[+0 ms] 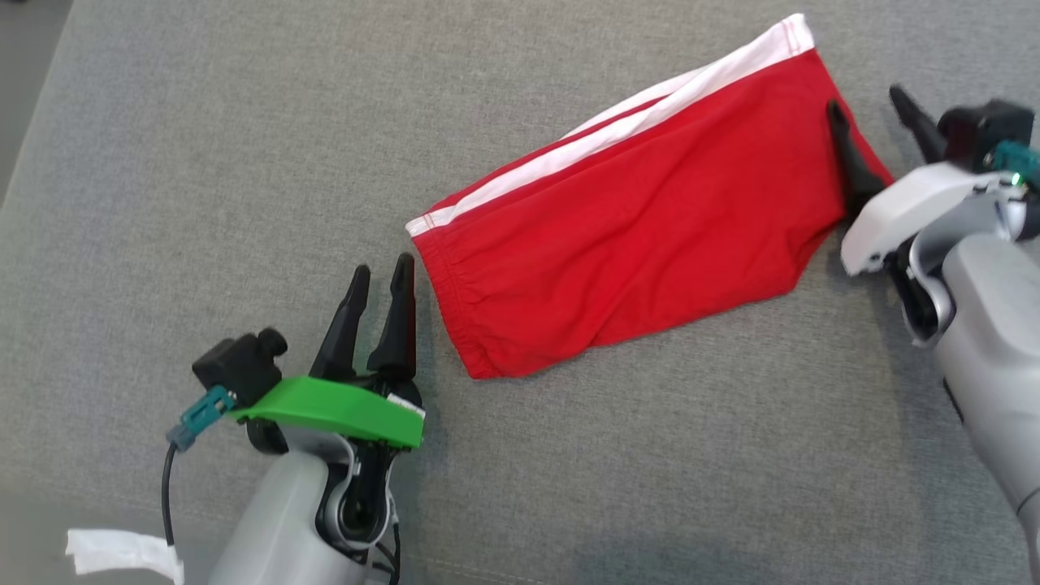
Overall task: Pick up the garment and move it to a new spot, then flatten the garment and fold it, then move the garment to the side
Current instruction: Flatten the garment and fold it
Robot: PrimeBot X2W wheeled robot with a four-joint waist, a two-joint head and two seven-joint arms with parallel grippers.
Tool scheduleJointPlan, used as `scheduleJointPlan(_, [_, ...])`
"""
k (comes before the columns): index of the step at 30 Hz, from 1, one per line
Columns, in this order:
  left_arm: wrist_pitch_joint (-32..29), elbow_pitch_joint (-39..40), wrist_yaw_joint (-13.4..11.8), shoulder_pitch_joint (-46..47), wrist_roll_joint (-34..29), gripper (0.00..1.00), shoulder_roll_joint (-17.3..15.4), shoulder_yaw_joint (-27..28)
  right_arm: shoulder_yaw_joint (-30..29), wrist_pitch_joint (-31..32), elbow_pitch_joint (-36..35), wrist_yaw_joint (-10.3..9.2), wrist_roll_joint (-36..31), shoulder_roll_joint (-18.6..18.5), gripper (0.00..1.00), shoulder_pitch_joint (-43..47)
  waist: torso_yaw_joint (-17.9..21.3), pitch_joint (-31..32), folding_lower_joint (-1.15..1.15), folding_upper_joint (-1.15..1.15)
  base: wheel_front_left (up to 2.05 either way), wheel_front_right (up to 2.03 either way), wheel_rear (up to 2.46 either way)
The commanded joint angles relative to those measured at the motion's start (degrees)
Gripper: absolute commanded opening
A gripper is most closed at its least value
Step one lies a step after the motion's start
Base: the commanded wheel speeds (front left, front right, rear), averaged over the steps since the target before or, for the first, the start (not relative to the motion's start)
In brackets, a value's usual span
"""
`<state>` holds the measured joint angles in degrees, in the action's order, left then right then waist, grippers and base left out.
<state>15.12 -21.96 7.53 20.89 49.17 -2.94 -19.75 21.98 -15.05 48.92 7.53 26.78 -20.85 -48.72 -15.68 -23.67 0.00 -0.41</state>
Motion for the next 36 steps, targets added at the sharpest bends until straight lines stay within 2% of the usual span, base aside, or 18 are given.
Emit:
scheduleJointPlan(1, [-0.01,0.28,-0.09,-1.3,-1.0,1.0,-0.15,0.62,0.44,-0.13,0.16,-0.09,0.46,0.14,1.0,1.79,1.52,1.73,0.0,0.41,0.0,0.0,0.0])
scheduleJointPlan(12, [-0.01,-0.47,-0.09,-3.42,-1.4,1.0,-0.07,0.09,5.14,1.68,5.47,-0.06,3.69,2.59,1.0,4.62,1.2,3.01,0.0,0.41,0.0,0.0,0.0])
scheduleJointPlan(13, [-0.01,-0.43,-0.09,-3.38,-1.48,1.0,-0.07,0.11,5.72,2.15,5.91,-0.05,4.09,2.9,0.82,4.61,1.1,3.11,0.0,0.41,0.0,0.0,0.0])
scheduleJointPlan(14, [-0.01,-0.39,-0.09,-3.35,-1.62,1.0,-0.06,0.15,6.27,2.37,6.31,-0.05,4.34,3.09,0.36,4.58,1.03,3.26,0.0,0.41,0.0,0.0,0.0])
scheduleJointPlan(15, [-0.01,-0.45,-0.09,-3.39,-1.65,1.0,-0.05,0.16,6.77,2.61,6.66,-0.05,4.53,3.26,0.0,4.65,0.99,3.5,0.0,0.41,0.0,0.0,0.0])
scheduleJointPlan(19, [-0.01,-1.2,-0.09,-4.34,-0.17,1.0,-0.06,0.8,7.13,1.93,8.15,-0.06,6.28,3.44,0.0,4.86,1.37,4.88,0.0,0.41,0.0,0.0,0.0])
scheduleJointPlan(26, [-0.01,-1.82,-0.09,-6.17,-0.54,1.0,-1.57,-0.27,2.99,-0.01,9.48,-0.1,10.06,5.14,0.0,7.5,4.0,9.06,0.0,0.41,0.0,0.0,0.0])
scheduleJointPlan(31, [-0.01,-2.07,-0.09,-8.24,-0.67,1.0,-2.9,-0.78,-0.02,-0.11,6.24,-0.1,11.31,6.56,0.0,12.6,7.45,12.88,0.0,0.41,0.0,0.0,0.0])
scheduleJointPlan(36, [-0.01,-2.47,-0.09,-10.43,-0.16,1.0,-3.47,-0.47,-5.56,-0.15,0.91,-0.1,12.47,8.49,0.0,19.89,10.76,16.56,0.0,0.41,0.0,0.0,0.0])
